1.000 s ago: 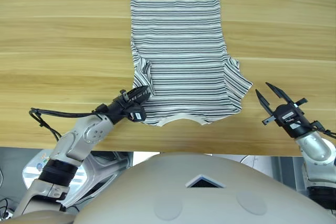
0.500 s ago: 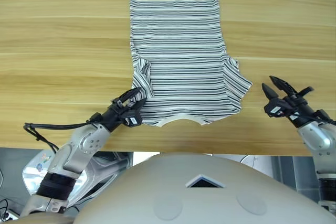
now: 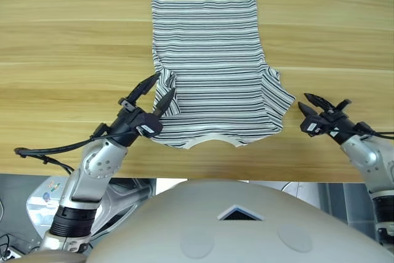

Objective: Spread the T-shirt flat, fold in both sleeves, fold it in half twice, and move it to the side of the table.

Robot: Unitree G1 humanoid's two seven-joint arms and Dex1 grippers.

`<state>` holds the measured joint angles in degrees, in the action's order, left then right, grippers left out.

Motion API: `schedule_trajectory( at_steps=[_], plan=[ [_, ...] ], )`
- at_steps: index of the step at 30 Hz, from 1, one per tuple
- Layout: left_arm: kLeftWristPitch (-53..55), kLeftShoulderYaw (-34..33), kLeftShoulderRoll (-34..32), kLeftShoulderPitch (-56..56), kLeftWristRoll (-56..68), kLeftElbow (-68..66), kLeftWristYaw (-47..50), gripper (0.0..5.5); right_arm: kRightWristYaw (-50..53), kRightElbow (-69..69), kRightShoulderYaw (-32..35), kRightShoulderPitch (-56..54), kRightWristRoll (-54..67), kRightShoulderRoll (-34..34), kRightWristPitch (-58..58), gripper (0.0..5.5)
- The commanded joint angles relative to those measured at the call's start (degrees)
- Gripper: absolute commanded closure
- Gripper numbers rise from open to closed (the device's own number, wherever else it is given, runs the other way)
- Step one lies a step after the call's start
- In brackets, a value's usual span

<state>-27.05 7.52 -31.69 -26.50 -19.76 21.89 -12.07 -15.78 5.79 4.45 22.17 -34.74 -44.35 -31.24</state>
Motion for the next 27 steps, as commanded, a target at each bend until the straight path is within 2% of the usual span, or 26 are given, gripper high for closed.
schedule_trajectory(
  at_steps=[1, 23, 27],
  plan=[
    [0.68, -0.7, 0.48, -0.15, 1.54, 2.47, -1.44, 3.2, -0.16, -0.31, -0.14, 0.98, 0.46, -2.13, 0.28, 3.98],
    [1.09, 0.35, 3.13, 0.06, 2.37, 4.13, -4.33, 3.2, -0.08, 0.65, -8.76, -5.29, -0.28, -2.35, 0.37, 3.98],
    [1.1, 0.34, 3.26, -0.43, 2.54, 4.13, -4.38, 3.18, 0.34, 1.6, -8.66, -5.6, 0.67, -2.67, 0.24, 4.77]
  ],
)
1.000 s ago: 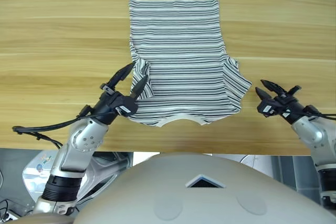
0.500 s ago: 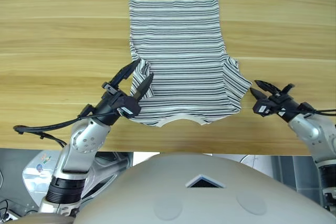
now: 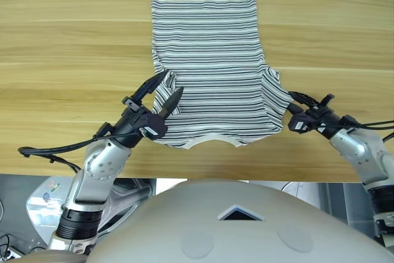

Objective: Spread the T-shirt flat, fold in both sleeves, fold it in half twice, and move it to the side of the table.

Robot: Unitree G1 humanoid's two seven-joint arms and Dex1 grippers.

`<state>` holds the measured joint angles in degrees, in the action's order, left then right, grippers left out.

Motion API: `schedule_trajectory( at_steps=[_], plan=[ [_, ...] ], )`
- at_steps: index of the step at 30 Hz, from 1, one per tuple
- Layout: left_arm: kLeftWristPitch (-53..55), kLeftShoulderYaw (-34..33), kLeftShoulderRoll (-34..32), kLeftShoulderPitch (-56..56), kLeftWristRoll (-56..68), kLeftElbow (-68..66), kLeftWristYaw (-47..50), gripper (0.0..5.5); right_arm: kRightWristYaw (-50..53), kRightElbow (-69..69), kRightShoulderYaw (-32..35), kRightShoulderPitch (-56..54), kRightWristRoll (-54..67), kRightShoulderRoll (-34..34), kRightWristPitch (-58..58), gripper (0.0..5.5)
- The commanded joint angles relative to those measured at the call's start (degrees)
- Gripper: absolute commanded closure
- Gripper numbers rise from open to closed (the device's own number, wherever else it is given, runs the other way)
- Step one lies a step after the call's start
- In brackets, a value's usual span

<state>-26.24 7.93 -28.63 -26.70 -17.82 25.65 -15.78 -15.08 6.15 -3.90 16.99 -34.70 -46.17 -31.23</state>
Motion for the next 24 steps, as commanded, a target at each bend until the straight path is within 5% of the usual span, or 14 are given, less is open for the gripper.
schedule_trajectory(
  at_steps=[1, 5, 24],
  plan=[
    [0.27, 0.0, 0.27, -0.31, 0.64, 0.32, -0.67, 3.18, -0.15, 1.57, -0.15, -0.44, 0.74, -0.92, 0.28, 4.84],
    [0.0, 0.3, 0.53, -0.85, 0.53, 0.07, -0.46, 3.18, 0.8, 3.2, 0.2, -1.25, 0.81, -0.99, 0.39, 5.48],
    [-1.97, 1.51, 1.52, -0.96, -0.24, -3.56, -0.02, 3.18, -5.77, -8.43, -0.24, 2.05, 18.92, 2.11, -1.81, 5.48]
  ],
)
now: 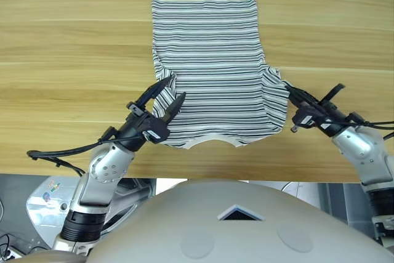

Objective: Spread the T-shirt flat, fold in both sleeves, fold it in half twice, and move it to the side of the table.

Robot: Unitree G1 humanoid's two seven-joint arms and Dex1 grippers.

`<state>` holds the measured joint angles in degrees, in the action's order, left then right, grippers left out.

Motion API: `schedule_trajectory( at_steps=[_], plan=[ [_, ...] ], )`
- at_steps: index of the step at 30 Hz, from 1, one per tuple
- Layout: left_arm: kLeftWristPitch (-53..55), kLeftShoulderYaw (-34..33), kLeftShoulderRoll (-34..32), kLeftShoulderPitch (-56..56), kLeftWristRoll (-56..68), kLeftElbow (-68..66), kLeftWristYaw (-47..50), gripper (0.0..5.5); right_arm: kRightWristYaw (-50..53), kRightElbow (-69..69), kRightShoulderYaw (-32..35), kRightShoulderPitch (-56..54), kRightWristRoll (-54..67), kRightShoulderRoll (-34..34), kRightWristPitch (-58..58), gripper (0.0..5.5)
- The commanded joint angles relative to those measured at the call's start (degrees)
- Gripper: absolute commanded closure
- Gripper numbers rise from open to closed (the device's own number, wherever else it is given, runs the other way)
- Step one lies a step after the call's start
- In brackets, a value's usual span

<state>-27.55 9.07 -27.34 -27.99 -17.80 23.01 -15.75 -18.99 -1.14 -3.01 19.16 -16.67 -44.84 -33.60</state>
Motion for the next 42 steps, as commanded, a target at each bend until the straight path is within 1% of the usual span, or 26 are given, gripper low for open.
schedule_trajectory(
  at_steps=[1, 4, 9, 15, 20, 21, 24, 25, 31, 34, 37, 38, 40, 42],
  plan=[
    [-0.72, 0.46, 0.27, 0.35, -0.28, -1.12, -0.03, 3.18, -2.02, -0.88, -1.55, -0.35, 0.27, 1.16, 0.58, 5.48],
    [-0.86, 0.6, 0.35, 0.33, -0.37, -1.37, -0.22, 3.18, -2.52, -0.75, -2.66, -0.85, -1.19, 1.86, 0.54, 5.48],
    [-1.17, 1.02, 0.35, 0.44, -0.6, -1.72, -0.4, 3.18, -3.63, -0.6, -6.41, -2.2, -3.93, 3.31, 0.48, 5.48],
    [-1.22, 1.58, 0.52, 0.49, -1.23, -2.77, -0.13, 3.18, -3.81, 2.04, -10.44, -6.0, -7.34, 5.77, 0.59, 5.48],
    [-1.38, 1.98, 0.62, 0.44, -1.47, -3.21, -0.07, 3.18, -3.78, 3.21, -12.09, -7.79, -9.3, 6.5, 0.79, 5.48],
    [-1.42, 2.06, 0.62, 0.44, -1.5, -3.21, -0.08, 3.18, -3.57, 3.44, -12.11, -7.96, -9.68, 6.35, 0.76, 5.23],
    [-1.42, 2.18, 0.59, 0.32, -1.5, -3.12, -0.15, 3.18, -3.85, 3.74, -12.08, -7.98, -9.63, 5.77, 0.58, 4.77],
    [-1.41, 2.22, 0.56, 0.32, -1.48, -3.14, -0.21, 3.18, -3.97, 3.66, -12.08, -7.92, -9.53, 5.64, 0.56, 4.69],
    [-1.59, 1.58, -0.42, 0.14, -1.6, -3.5, -0.55, 3.18, -3.58, 3.31, -11.19, -7.98, -9.29, 4.96, 0.38, 3.57],
    [-1.7, 1.47, -0.89, 0.42, -1.61, -4.11, -0.7, 3.18, -3.18, 3.56, -11.25, -8.3, -9.53, 5.25, 0.15, 3.18],
    [-1.92, 1.21, -1.59, 0.92, -2.02, -5.31, -0.63, 3.18, -1.78, 3.11, -10.91, -8.56, -9.88, 6.15, 0.03, 2.55],
    [-1.92, 0.67, -1.99, 1.17, -2.43, -5.66, -0.4, 3.18, -0.99, 2.6, -10.55, -8.56, -10.1, 6.28, -0.19, 2.55],
    [-1.89, -3.09, -3.96, 1.62, -4.35, -5.94, 0.85, 3.18, 0.0, -0.78, -7.71, -7.22, -6.95, 5.81, -0.86, 2.55],
    [-0.39, -9.91, -6.04, 1.9, -7.51, -6.05, 3.54, 3.18, 0.68, -5.36, -2.6, -5.1, -2.0, 4.81, -0.78, 2.55]
  ],
)
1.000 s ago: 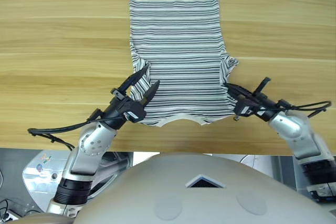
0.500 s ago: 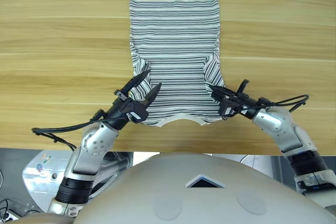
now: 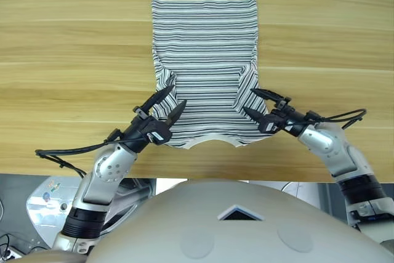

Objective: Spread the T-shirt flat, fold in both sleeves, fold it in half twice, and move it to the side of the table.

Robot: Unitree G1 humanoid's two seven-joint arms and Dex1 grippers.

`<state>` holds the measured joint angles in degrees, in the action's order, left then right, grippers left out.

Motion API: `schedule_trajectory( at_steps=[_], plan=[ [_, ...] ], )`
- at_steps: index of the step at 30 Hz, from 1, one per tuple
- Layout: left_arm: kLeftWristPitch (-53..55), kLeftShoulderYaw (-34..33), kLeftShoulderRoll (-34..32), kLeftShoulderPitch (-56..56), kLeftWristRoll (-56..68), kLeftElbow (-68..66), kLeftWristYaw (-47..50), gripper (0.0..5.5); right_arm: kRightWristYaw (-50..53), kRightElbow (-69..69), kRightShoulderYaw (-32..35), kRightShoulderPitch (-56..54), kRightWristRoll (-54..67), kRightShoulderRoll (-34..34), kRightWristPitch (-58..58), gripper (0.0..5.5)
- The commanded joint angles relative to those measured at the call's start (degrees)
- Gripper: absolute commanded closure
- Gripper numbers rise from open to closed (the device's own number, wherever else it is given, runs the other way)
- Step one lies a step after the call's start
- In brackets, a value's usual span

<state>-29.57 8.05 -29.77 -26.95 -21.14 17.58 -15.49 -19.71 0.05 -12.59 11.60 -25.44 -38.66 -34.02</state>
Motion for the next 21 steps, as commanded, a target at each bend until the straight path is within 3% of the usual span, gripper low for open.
schedule_trajectory(
  at_steps=[1, 4, 9, 14, 21],
  plan=[
    [3.79, -12.28, -3.7, 0.77, -5.98, -0.93, 5.13, 3.18, 2.12, -7.99, 9.6, 3.29, 7.66, -1.78, -0.22, 2.55],
    [8.17, -17.82, -3.31, -0.82, -13.29, -1.39, 10.41, 3.18, 3.35, -6.49, 14.46, 6.03, 6.19, -3.76, -1.09, 2.55],
    [8.56, -17.42, -9.01, -3.98, -24.35, -3.47, 10.07, 3.18, 8.27, 3.57, 18.84, 10.93, -3.16, -8.34, -3.14, 2.55],
    [5.16, -12.3, -13.98, -10.2, -24.7, -2.17, 2.07, 2.55, 9.38, 6.54, 17.97, 13.98, -6.52, -10.29, -5.35, 2.52],
    [0.44, -6.21, -18.37, -11.45, -19.36, -1.11, -6.02, 2.55, 6.31, 3.52, 12.29, 17.27, -9.68, -10.54, -6.9, 2.52]
  ],
)
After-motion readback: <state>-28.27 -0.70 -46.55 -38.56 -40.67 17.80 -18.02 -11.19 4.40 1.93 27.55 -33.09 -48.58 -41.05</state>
